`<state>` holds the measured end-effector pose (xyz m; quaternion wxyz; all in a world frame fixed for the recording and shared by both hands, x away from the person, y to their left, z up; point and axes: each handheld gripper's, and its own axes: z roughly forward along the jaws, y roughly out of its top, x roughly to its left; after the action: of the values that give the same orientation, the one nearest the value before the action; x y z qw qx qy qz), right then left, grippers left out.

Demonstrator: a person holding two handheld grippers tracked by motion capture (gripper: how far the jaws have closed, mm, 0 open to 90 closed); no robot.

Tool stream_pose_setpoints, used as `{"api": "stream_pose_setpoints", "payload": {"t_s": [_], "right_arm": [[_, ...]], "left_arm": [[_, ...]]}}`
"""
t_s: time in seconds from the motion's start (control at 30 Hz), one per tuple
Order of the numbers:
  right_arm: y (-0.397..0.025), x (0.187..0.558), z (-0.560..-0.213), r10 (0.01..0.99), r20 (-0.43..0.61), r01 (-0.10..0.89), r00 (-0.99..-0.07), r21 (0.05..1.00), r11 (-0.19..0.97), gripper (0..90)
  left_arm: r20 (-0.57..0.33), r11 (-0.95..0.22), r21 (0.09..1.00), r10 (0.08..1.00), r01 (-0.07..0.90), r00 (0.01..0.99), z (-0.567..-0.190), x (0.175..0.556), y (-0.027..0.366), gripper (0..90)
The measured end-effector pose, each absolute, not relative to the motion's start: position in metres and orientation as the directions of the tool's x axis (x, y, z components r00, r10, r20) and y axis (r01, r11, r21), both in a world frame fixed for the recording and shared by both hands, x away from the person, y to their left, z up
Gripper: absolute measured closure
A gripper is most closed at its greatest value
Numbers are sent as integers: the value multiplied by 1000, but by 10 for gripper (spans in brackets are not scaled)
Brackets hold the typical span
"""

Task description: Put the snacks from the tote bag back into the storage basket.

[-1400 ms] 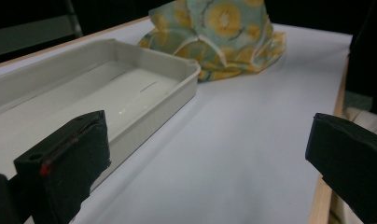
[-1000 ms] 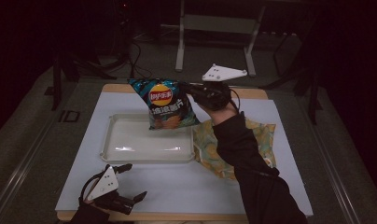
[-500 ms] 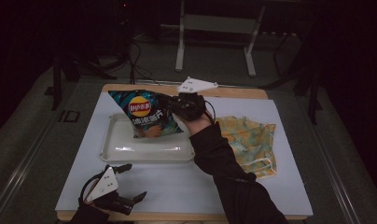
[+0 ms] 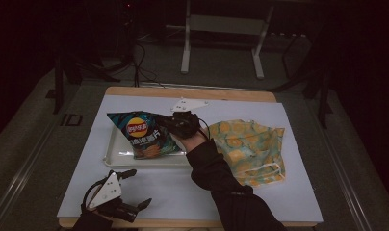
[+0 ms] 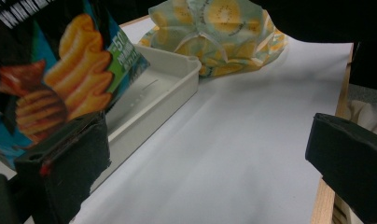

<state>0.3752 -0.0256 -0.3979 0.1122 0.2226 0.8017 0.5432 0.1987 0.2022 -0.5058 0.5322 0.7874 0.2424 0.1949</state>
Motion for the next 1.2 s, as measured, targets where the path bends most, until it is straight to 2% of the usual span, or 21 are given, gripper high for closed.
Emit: {"api": "stream_pose_setpoints", "payload": {"t_s": [0.13, 0.83, 1.1, 1.2], "right_arm": [[-31, 377, -406, 482, 97, 267, -871, 916, 298, 900], [-49, 400, -437, 554, 152, 376, -819, 870, 318, 900], [-45, 413, -444, 596, 130, 401, -793, 847, 350, 894], [-45, 417, -446, 607, 137, 422, -782, 834, 355, 866]], "left_arm": [[47, -314, 933, 589, 175, 806, -506, 199, 202, 3], [47, -320, 931, 587, 178, 809, -506, 200, 202, 3], [47, -317, 932, 585, 175, 809, -506, 200, 202, 3], [47, -318, 932, 584, 175, 811, -506, 200, 202, 3]]}}
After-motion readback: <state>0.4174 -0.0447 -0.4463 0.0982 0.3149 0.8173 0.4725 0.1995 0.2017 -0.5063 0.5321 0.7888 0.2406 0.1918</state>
